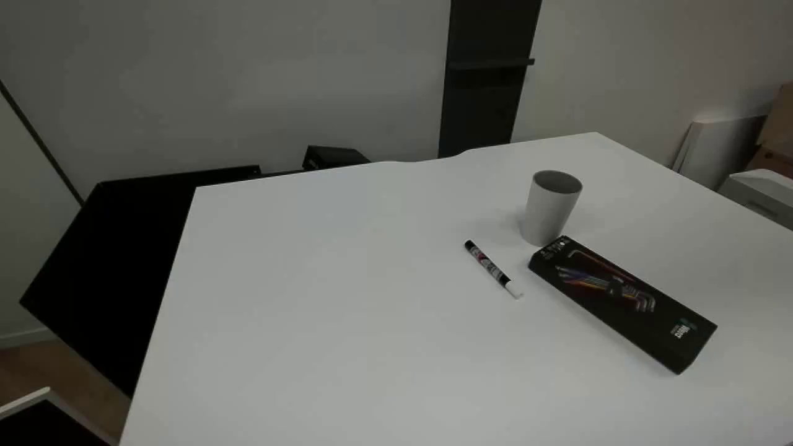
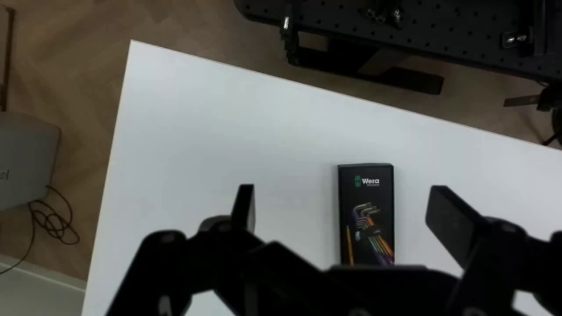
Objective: Put the pen in the mug
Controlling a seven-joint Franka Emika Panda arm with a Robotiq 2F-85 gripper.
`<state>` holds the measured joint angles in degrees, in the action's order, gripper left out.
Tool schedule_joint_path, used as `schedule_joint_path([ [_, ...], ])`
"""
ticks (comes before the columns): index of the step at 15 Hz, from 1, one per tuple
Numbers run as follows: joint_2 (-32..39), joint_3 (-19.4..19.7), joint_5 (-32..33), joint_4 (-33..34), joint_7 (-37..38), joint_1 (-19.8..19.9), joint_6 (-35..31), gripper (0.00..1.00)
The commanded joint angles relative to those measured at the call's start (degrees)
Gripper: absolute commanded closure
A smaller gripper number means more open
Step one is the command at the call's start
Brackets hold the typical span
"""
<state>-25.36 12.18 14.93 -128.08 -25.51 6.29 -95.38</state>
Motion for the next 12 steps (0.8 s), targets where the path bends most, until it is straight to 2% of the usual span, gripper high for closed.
schedule_joint_path([
  [1,0.01,0.18,0.05,0.11,0.06,-0.25,0.07,0.0],
  [12,0.92,-0.47,0.64,-0.29,0.36,-0.72,-1.23,0.0],
])
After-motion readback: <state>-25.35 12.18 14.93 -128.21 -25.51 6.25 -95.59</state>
